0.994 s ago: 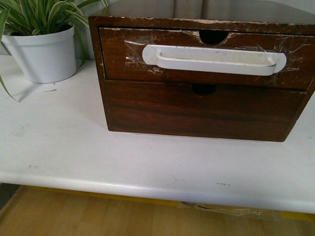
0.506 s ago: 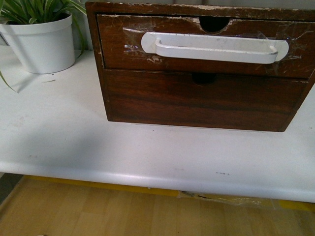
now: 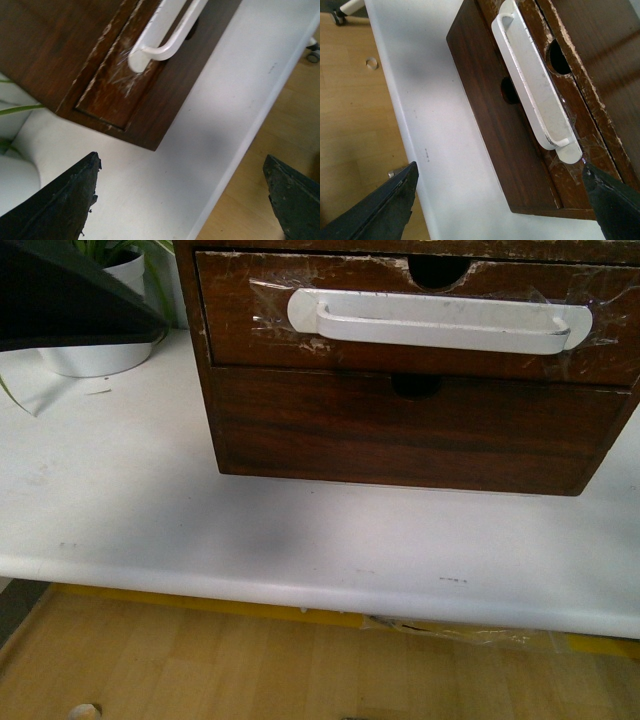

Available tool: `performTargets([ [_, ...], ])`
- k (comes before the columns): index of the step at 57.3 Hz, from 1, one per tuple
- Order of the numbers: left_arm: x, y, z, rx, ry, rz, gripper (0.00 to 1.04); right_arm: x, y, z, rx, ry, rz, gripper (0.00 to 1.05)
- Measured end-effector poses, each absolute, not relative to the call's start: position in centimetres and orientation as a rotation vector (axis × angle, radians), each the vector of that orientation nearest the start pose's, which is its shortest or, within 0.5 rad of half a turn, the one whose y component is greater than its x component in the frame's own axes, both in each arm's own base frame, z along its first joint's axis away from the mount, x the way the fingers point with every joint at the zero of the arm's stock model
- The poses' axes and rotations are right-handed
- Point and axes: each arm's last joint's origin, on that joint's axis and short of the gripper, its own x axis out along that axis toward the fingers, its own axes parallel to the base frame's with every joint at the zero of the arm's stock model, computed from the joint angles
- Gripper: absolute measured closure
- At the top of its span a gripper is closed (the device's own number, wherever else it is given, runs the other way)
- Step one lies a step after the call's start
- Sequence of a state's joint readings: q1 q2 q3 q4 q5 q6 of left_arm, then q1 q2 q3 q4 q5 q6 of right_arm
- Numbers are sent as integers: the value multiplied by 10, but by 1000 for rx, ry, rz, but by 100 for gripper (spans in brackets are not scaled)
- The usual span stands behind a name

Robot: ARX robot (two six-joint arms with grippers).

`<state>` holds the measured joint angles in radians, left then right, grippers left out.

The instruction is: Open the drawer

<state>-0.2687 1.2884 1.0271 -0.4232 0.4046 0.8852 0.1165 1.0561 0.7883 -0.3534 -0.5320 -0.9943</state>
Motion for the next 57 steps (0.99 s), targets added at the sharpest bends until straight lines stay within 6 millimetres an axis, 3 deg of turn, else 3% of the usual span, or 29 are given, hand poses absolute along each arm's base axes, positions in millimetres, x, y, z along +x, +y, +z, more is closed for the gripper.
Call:
performTargets([
  [10, 284, -110, 293, 783, 407, -1028, 6, 229, 50, 271, -860, 293, 912, 9],
  [33, 324, -148, 291, 806, 459, -1144, 6, 254, 63, 265, -950, 365, 957, 9],
  [57, 342, -173, 282, 819, 468, -1209, 6, 267, 62, 260, -949, 389, 953, 9],
])
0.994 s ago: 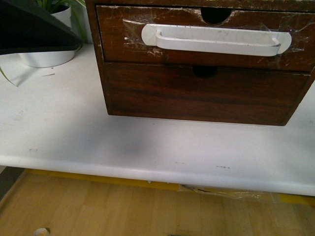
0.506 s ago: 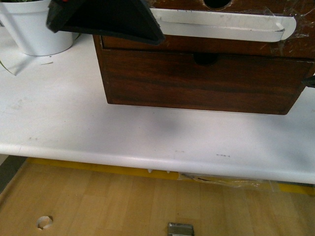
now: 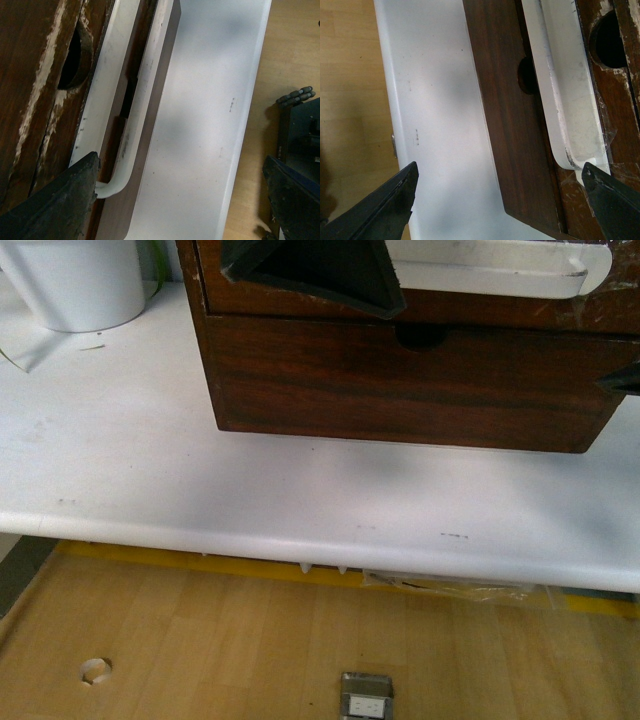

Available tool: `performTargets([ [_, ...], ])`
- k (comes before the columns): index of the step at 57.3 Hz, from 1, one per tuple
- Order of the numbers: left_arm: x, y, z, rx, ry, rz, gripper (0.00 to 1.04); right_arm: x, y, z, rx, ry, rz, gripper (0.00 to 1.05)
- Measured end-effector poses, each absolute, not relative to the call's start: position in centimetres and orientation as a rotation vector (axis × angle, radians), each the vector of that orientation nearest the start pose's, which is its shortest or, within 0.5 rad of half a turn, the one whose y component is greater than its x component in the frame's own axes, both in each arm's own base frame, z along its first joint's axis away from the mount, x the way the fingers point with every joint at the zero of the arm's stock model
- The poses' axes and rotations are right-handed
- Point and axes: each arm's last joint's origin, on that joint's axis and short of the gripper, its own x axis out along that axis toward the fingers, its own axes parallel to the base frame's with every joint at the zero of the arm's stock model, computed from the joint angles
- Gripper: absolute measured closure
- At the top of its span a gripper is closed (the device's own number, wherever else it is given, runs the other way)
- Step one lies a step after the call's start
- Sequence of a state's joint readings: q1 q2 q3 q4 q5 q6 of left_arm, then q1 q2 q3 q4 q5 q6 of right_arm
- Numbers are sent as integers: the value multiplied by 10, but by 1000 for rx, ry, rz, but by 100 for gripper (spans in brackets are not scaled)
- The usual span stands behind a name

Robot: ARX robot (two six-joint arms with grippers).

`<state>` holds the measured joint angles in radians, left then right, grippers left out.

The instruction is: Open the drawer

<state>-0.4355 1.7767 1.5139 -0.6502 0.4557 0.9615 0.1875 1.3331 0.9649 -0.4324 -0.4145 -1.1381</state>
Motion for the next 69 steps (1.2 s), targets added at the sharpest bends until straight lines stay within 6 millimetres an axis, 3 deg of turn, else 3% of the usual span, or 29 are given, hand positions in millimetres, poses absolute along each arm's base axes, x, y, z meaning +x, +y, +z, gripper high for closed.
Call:
performTargets([
  [30, 350, -190, 269, 828, 501, -1257, 6, 278, 62, 258, -936, 387, 932, 9],
  [69, 347, -195, 264, 836, 501, -1310, 6, 292, 82, 239, -929, 416, 950, 9],
])
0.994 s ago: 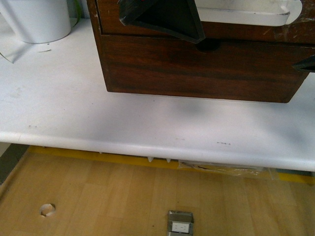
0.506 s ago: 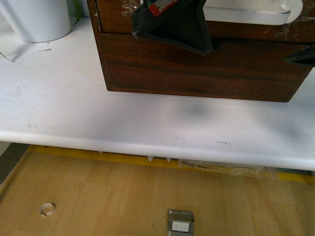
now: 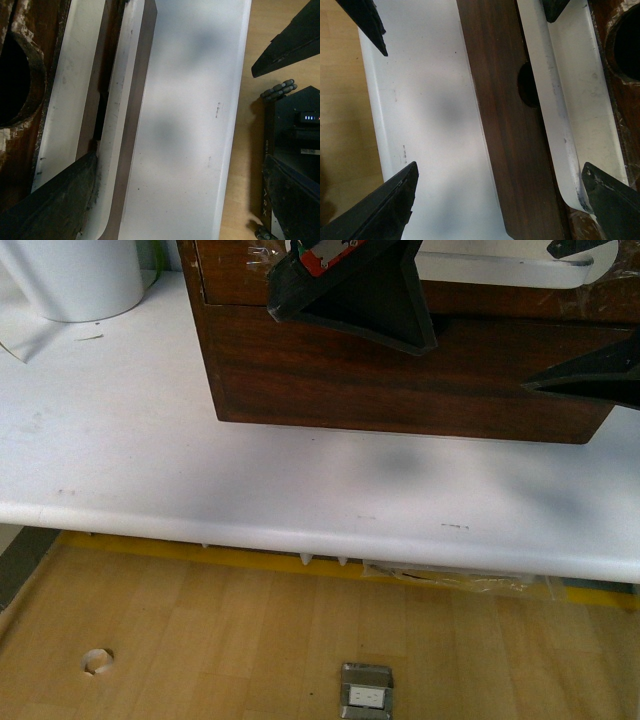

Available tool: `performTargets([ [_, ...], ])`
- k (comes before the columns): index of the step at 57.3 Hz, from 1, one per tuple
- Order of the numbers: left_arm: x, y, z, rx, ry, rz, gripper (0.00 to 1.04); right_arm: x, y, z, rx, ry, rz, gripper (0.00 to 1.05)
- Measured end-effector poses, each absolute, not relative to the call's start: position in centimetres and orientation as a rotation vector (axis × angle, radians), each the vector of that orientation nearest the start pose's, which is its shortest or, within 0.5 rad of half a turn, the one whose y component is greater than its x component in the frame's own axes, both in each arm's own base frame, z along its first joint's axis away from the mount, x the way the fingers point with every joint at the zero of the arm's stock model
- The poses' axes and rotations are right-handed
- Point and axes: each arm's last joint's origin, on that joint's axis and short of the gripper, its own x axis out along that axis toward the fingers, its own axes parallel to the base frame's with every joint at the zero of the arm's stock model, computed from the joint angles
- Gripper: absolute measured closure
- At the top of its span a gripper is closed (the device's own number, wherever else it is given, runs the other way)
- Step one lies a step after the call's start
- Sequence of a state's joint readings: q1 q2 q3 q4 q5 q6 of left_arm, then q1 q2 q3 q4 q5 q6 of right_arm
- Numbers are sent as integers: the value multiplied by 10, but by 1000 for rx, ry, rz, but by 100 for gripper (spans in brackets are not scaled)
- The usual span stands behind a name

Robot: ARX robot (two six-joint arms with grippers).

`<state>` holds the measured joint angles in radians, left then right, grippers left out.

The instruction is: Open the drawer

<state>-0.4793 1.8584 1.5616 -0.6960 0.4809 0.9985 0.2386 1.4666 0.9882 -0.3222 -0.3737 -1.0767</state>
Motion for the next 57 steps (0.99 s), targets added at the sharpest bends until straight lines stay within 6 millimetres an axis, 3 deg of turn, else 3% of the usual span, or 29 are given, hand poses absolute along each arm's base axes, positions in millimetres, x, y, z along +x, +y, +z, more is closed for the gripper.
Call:
performTargets([
  [38, 345, -193, 259, 852, 533, -1309, 6, 307, 95, 229, -914, 457, 962, 9],
  [57, 336, -186, 261, 892, 546, -1334, 6, 300, 97, 228, -913, 479, 1062, 9],
])
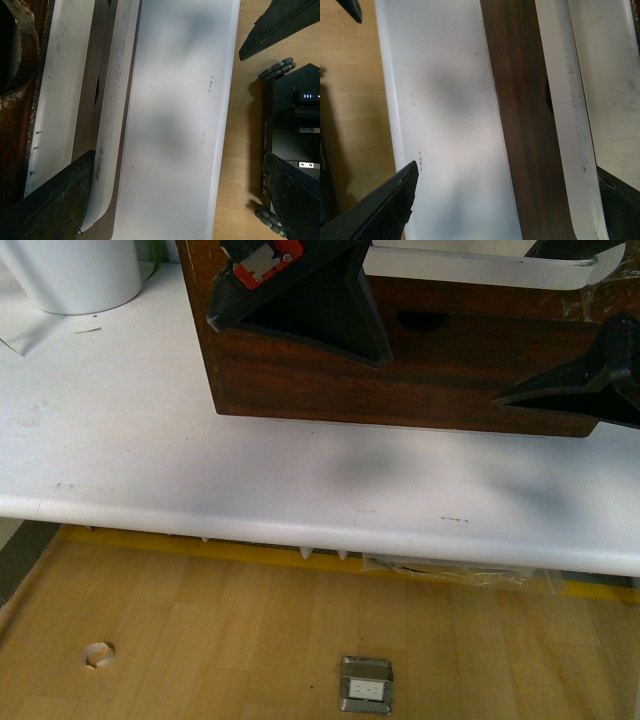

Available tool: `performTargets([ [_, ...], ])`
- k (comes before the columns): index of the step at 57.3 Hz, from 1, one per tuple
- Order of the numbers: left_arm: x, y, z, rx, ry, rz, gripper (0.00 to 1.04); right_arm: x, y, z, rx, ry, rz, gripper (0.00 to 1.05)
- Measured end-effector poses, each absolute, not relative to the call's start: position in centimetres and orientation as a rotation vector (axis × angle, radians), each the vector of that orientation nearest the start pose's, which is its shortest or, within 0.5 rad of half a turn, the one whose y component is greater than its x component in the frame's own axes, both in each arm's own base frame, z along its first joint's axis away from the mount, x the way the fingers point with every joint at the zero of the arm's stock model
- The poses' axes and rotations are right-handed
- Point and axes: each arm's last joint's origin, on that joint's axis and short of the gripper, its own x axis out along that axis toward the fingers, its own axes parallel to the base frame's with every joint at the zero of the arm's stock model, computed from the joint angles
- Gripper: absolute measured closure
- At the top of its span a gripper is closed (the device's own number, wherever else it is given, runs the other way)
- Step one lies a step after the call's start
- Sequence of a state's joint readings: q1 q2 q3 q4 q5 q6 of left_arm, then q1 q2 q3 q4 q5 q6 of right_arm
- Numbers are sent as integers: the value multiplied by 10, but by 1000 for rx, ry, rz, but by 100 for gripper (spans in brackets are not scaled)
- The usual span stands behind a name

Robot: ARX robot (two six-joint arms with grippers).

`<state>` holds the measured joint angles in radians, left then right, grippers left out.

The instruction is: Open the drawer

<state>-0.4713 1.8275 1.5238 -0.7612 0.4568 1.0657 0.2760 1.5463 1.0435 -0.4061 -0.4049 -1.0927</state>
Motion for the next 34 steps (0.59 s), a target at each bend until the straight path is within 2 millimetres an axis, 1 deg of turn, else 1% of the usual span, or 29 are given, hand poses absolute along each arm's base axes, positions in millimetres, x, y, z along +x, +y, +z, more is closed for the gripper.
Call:
performTargets([
  [9, 325, -182, 262, 915, 552, -1361, 6, 289, 95, 229, -921, 477, 1119, 9],
  [18, 308, -180, 261, 941, 555, -1388, 6, 269, 94, 229, -944, 477, 1173, 9],
  [26, 288, -178, 262, 952, 554, -1422, 6, 249, 92, 233, -970, 444, 1229, 9],
  [34, 276, -176, 266, 971, 544, -1433, 6, 239, 93, 237, -979, 410, 1249, 9],
])
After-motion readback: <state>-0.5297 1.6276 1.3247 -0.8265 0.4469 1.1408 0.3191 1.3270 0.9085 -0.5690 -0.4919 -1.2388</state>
